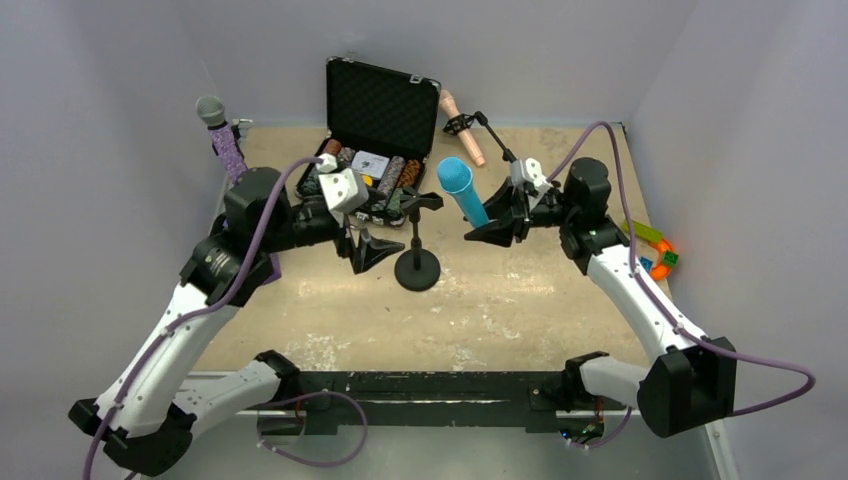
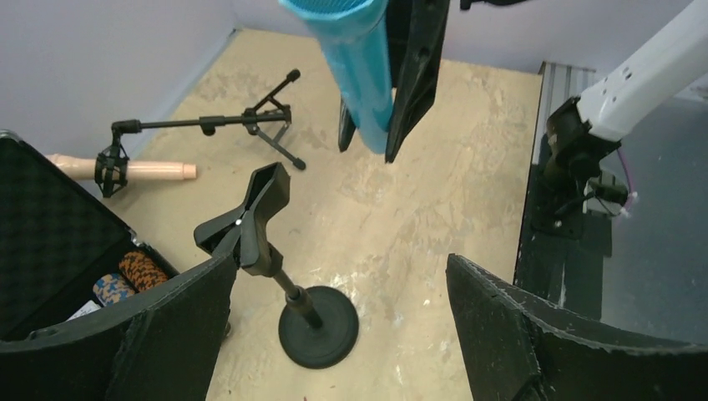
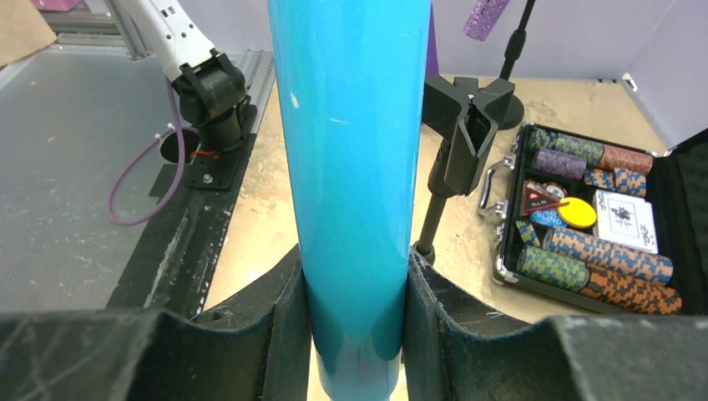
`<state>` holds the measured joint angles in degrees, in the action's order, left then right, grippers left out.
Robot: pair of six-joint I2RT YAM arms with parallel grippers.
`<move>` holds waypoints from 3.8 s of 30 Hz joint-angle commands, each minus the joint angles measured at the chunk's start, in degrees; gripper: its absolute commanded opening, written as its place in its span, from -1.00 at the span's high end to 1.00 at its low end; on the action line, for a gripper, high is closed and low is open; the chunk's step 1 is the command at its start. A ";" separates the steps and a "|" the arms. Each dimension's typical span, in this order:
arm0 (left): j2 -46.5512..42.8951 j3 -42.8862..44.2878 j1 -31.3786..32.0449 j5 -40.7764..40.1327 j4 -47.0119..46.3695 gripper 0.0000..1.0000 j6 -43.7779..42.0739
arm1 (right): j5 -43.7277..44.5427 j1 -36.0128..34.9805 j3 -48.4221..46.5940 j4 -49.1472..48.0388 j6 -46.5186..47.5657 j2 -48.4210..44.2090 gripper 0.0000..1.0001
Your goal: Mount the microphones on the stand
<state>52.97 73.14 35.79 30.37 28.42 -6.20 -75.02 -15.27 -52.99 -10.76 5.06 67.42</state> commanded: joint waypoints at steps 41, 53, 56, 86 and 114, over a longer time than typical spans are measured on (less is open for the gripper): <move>28.69 3.50 -17.25 34.76 -7.49 -0.37 -17.39 | -5.36 -1.51 -8.18 -10.23 0.17 17.18 1.00; 28.77 2.18 -16.81 35.81 -8.73 0.30 -15.51 | -5.13 -2.84 -8.05 -12.85 -1.72 18.79 1.00; 28.44 1.65 -16.81 36.03 -8.63 0.43 -14.96 | -5.33 -2.84 -7.75 -12.81 -1.55 18.72 1.00; 18.50 -13.74 -16.63 31.23 -35.57 -0.66 5.67 | 0.71 -8.34 -6.98 -18.05 -10.04 24.34 0.01; -31.34 -31.80 -16.63 -7.59 1.20 -0.84 0.37 | 61.59 2.52 -50.72 32.80 3.27 41.72 -0.84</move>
<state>27.38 45.08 19.16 29.61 23.79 -6.63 -34.28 -12.86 -90.17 13.41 14.57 97.49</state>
